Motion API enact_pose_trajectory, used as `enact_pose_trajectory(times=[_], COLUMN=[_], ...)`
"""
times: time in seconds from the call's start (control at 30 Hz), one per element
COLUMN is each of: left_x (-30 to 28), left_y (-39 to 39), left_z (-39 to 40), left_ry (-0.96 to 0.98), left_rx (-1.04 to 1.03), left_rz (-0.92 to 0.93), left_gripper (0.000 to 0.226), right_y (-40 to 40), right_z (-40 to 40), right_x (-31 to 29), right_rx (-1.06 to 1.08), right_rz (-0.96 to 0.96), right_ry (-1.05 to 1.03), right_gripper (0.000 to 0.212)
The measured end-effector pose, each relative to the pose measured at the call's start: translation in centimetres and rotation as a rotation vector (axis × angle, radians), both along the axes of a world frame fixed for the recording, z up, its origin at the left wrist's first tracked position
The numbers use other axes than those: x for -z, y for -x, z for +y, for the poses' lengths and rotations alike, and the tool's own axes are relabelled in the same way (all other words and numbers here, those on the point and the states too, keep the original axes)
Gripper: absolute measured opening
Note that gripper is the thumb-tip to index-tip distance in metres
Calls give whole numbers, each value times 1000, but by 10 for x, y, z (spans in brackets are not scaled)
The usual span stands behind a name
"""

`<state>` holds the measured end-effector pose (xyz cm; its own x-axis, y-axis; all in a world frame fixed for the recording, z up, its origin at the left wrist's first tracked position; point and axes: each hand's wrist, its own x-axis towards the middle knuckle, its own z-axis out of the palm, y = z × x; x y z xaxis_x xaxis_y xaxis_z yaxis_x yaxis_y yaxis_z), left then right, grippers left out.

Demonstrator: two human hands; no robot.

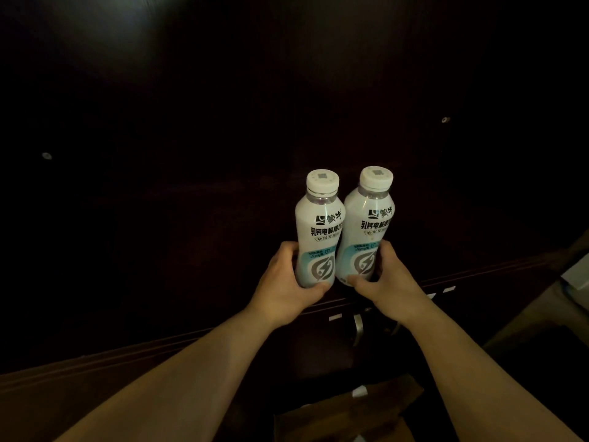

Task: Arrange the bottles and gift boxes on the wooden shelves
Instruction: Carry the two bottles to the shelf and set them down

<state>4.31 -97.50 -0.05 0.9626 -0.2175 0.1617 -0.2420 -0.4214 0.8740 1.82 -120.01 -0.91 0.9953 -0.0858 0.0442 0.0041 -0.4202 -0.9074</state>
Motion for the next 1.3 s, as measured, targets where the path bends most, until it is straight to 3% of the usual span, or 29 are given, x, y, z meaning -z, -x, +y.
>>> enact_pose_trajectory(times=[0.3, 0.5, 1.3], left_x=[5, 7, 7], left_y=[2, 0, -5], left_z=[7, 11, 10], left_ry=[-58, -53, -32], left_rx=[8, 32, 65], left_rz=[4, 22, 17], left_gripper=[88, 76, 63], right_y=[5, 3, 5], right_z=[2, 2, -5], right_x=[2, 6, 4], right_rx=[41, 72, 42], right_rz=[7, -5, 2], right_ry=[-68, -19, 11], right_gripper=[93, 78, 76])
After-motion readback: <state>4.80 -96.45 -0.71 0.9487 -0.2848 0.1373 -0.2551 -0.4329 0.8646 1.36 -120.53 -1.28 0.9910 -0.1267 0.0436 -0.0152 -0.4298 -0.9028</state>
